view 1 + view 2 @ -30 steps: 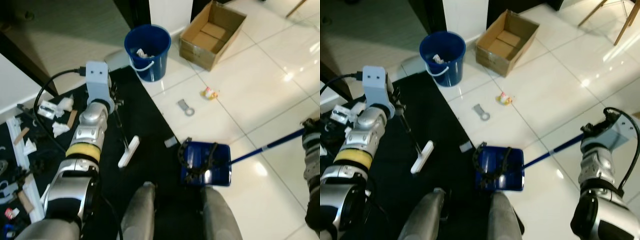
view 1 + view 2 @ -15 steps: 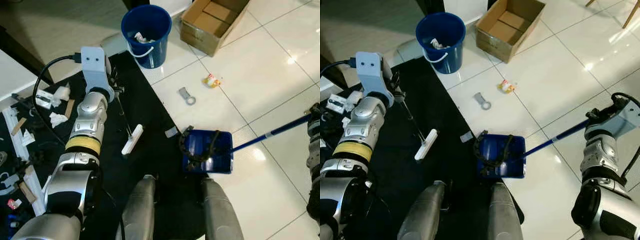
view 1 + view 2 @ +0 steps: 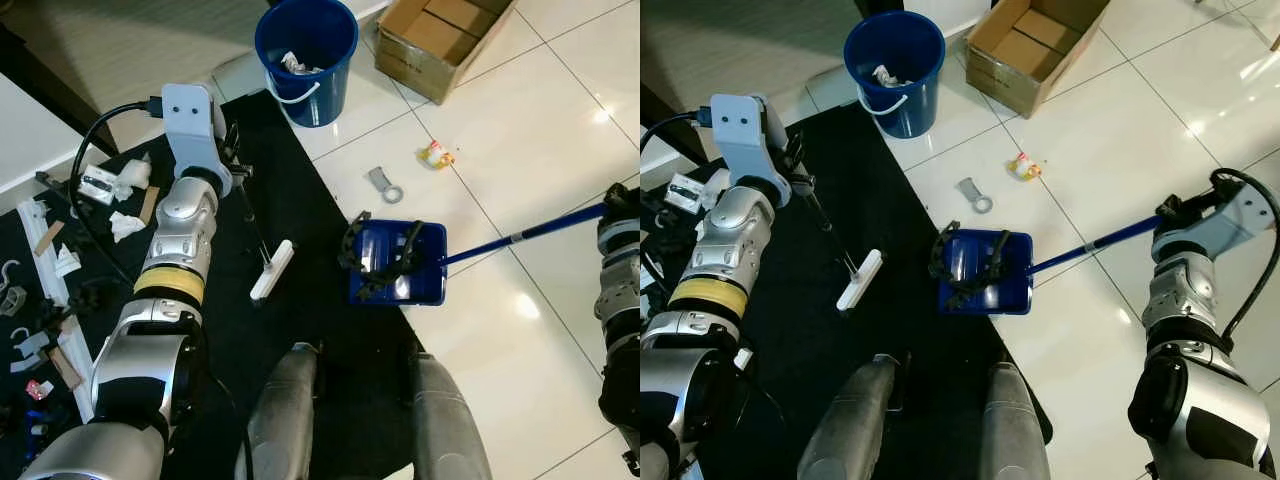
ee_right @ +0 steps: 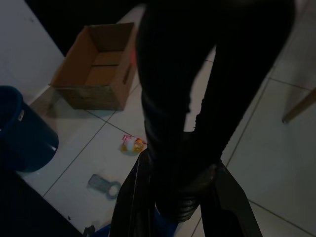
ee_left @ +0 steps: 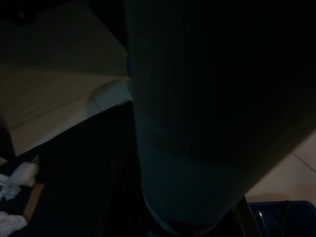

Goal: Sweep floor

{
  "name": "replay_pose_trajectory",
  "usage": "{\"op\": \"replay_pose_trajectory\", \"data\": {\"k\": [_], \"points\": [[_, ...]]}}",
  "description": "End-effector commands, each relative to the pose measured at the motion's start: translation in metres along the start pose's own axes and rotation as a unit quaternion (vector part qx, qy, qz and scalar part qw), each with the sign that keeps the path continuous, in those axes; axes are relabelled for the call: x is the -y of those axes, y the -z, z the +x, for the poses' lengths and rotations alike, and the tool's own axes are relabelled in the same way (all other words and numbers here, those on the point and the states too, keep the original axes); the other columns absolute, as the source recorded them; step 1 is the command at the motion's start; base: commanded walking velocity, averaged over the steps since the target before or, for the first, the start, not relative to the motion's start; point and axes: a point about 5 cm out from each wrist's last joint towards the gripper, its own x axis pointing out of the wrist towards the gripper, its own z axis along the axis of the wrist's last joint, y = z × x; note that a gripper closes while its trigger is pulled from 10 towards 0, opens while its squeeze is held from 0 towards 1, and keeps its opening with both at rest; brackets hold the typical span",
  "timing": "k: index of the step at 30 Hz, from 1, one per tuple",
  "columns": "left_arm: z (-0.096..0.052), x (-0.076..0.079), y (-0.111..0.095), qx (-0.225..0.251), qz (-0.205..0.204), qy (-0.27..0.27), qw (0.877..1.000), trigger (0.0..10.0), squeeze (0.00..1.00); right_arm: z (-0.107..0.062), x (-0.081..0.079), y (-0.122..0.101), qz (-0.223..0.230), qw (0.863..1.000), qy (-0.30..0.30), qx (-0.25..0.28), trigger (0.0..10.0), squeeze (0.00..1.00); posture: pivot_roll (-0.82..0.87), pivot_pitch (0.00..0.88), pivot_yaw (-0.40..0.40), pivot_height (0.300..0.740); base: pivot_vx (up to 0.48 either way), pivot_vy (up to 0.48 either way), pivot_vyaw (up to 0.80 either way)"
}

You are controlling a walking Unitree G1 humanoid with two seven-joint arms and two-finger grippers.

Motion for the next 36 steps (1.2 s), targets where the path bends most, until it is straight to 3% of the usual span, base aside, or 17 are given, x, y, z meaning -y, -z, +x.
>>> {"op": "replay_pose_trajectory", "data": {"k": [1, 5, 21, 27, 36], "points": [[-0.004, 0.006, 0.015, -0.021, -0.008, 0.011, 1.000, 10.0, 0.00, -0.007, 0.008, 0.015, -0.008, 1.000, 0.013, -0.028, 10.0, 0.00, 0.13, 0.414, 0.065, 0.740, 0.000, 0.000, 0.00], [-0.004, 0.007, 0.014, -0.020, -0.011, 0.010, 1.000, 10.0, 0.00, -0.006, 0.008, 0.012, -0.008, 1.000, 0.012, -0.023, 10.0, 0.00, 0.13, 0.419, 0.065, 0.740, 0.000, 0.000, 0.00], [-0.003, 0.002, 0.010, -0.011, -0.019, 0.000, 1.000, 10.0, 0.00, 0.010, 0.019, -0.042, -0.014, 0.999, 0.019, 0.046, 10.0, 0.00, 0.11, 0.408, 0.054, 0.740, 0.000, 0.000, 0.00], [-0.003, 0.001, 0.012, -0.012, -0.019, -0.002, 1.000, 10.0, 0.00, 0.009, 0.015, -0.037, -0.016, 0.999, 0.012, 0.041, 10.0, 0.00, 0.11, 0.412, 0.054, 0.740, 0.000, 0.000, 0.00], [-0.003, 0.004, 0.014, -0.019, -0.016, 0.002, 1.000, 10.0, 0.00, 0.001, 0.005, 0.000, -0.011, 1.000, 0.008, -0.014, 10.0, 0.00, 0.12, 0.421, 0.057, 0.740, 0.000, 0.000, 0.00]]}}
